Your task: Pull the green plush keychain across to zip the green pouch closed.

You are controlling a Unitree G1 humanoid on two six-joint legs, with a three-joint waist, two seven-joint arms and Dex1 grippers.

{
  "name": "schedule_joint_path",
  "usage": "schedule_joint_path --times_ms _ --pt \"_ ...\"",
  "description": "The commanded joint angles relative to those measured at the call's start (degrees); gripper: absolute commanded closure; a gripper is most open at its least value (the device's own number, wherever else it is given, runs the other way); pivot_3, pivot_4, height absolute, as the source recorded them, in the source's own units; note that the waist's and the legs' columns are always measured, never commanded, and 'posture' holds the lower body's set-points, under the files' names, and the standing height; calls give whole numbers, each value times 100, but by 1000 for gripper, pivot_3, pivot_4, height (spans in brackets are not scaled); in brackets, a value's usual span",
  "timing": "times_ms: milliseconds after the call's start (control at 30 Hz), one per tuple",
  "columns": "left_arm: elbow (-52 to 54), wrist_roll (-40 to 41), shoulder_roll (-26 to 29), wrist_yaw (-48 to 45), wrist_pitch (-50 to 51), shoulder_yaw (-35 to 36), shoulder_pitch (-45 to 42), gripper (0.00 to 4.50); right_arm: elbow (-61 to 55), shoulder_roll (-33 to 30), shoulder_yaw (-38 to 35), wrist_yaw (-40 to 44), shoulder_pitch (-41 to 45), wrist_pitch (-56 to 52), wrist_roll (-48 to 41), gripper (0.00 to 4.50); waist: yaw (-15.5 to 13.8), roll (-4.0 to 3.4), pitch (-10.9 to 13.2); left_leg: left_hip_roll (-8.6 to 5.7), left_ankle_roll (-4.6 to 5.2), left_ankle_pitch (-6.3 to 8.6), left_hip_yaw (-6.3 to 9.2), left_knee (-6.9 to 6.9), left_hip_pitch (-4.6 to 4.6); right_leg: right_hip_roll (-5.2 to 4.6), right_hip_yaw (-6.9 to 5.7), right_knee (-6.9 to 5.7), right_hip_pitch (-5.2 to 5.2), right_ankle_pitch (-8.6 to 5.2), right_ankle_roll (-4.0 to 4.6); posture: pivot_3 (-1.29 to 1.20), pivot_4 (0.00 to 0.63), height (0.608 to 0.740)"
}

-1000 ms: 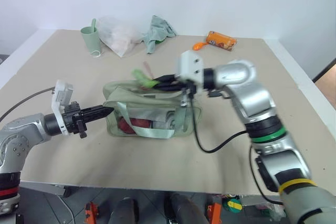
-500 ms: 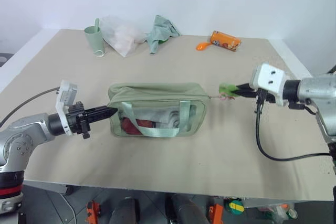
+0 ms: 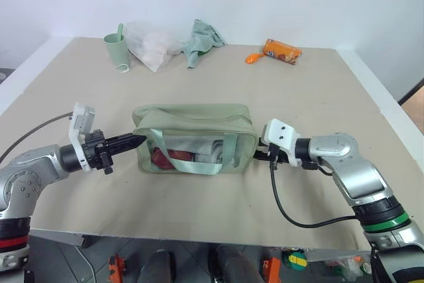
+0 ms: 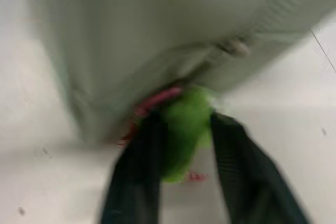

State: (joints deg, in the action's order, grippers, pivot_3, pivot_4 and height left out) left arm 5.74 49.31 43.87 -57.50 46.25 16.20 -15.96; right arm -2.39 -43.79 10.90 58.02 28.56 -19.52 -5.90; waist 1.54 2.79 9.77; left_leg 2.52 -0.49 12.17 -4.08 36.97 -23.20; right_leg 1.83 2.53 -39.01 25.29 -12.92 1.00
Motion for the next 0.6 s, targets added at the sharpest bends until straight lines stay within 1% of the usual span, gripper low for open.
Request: schedule_joint_path --times_ms 33,100,167,200,233,267,300,333,367,500,567,600 --pt "44 -29 -6 142 22 103 89 4500 19 -151 -339 194 142 -10 -212 1438 -1 0 0 1 0 0 1 -1 0 1 0 0 0 0 0 0 150 737" --pt "0 2 -32 193 7 140 61 4500 2 -139 -524 214 184 -107 -390 767 -1 0 0 2 0 0 5 -3 1 5 -2 0 0 0 1 0 150 737" --pt "-68 113 -82 272 51 253 -27 3734 31 -189 -690 195 185 -181 -476 57 -1 -1 1 4 0 0 7 -6 2 8 -2 0 1 -1 1 0 150 737" --pt "-88 207 -104 302 95 329 -73 3554 23 -229 -768 214 155 -211 -541 0 -1 0 1 4 0 0 8 -6 1 9 -3 0 1 -1 1 0 150 737" --pt "-91 271 -120 335 108 393 -109 3039 10 -254 -852 214 126 -251 -605 0 -1 1 2 4 0 0 9 -6 -1 9 -3 -1 2 -1 1 0 150 737" --pt "-114 332 -140 403 135 460 -158 2732 19 -280 -933 214 99 -292 -658 0 -1 2 3 4 0 0 9 -6 -2 9 -3 -1 3 -1 1 0 150 737" --pt "-132 429 -150 480 182 573 -211 2558 -1 -344 -1083 328 28 -430 -851 0 -2 3 3 4 0 0 9 -6 -4 9 -3 0 3 -1 1 0 150 737" --pt "-114 592 -145 546 262 732 -243 2070 -12 -403 -1295 419 -57 -517 -1056 0 -3 5 4 3 0 0 9 -7 -7 8 -3 1 4 -1 1 0 150 737" --pt "-75 814 -130 586 348 937 -250 1742 24 -429 -1555 438 -89 -646 -1278 0 -4 9 6 2 0 0 10 -6 -8 8 -3 1 4 -1 1 0 150 737" --pt "-25 1634 -62 839 699 1733 -130 1742 35 -596 -2283 610 -391 -968 -1882 0 0 9 7 1 0 1 7 -14 -10 5 1 6 7 -3 1 0 150 737" --pt "13 1728 17 903 703 2159 200 1742 -93 -659 -2746 641 -676 -1159 -2230 0 4 9 7 0 0 1 9 -17 -9 5 -1 7 5 -6 -1 0 150 737" --pt "-60 1642 51 970 658 2316 370 1742 -121 -667 -2978 628 -787 -1246 -2395 0 19 9 6 1 0 1 9 -19 -7 5 -1 7 6 -6 -1 0 150 737"
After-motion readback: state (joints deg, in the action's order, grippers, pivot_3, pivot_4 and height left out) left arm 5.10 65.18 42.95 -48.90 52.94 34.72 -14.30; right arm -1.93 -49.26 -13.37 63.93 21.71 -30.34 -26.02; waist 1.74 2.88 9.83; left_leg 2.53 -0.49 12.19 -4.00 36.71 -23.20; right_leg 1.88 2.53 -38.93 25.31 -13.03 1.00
